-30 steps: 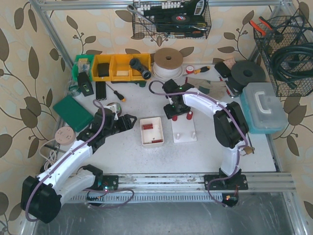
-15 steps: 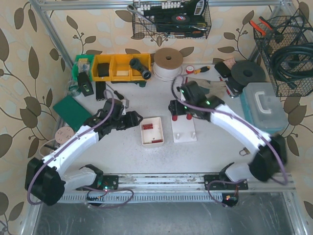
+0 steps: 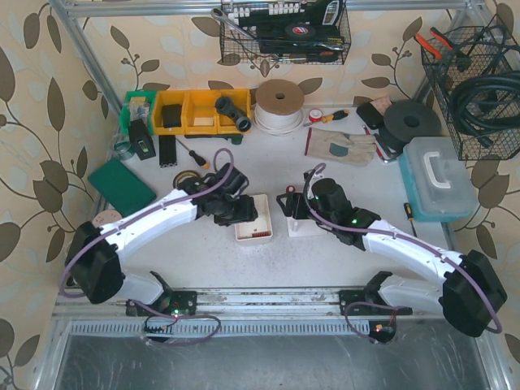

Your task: Install the large spring

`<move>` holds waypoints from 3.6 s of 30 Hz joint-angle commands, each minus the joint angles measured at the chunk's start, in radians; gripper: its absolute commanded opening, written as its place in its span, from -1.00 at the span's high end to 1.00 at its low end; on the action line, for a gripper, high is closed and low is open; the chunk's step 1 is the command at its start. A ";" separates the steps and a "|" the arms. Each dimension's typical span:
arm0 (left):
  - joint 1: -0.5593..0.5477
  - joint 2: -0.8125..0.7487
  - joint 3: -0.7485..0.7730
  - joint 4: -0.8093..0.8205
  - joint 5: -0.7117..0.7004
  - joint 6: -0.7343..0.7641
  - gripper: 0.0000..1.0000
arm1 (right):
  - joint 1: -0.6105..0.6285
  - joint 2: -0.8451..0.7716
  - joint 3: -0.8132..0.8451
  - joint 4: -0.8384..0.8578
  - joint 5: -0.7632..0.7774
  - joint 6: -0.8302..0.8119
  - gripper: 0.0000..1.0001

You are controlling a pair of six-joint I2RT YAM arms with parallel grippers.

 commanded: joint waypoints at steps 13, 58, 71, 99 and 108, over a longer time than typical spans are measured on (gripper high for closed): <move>-0.137 0.301 0.163 -0.119 -0.159 0.025 -0.26 | -0.024 -0.072 -0.072 0.171 -0.033 0.029 -0.53; -0.199 0.376 0.311 -0.313 -0.163 -0.508 0.13 | -0.041 0.010 -0.040 0.161 -0.036 0.051 -0.51; -0.196 0.360 0.107 -0.133 -0.140 -0.621 -0.02 | -0.042 -0.020 -0.049 0.151 -0.046 0.042 -0.51; -0.144 0.235 0.253 -0.059 -0.389 -0.299 0.19 | -0.040 0.045 0.070 0.008 -0.131 -0.028 -0.45; -0.105 -0.057 0.165 -0.182 -0.510 -0.368 0.16 | -0.036 0.025 0.232 -0.384 -0.326 -0.202 -0.40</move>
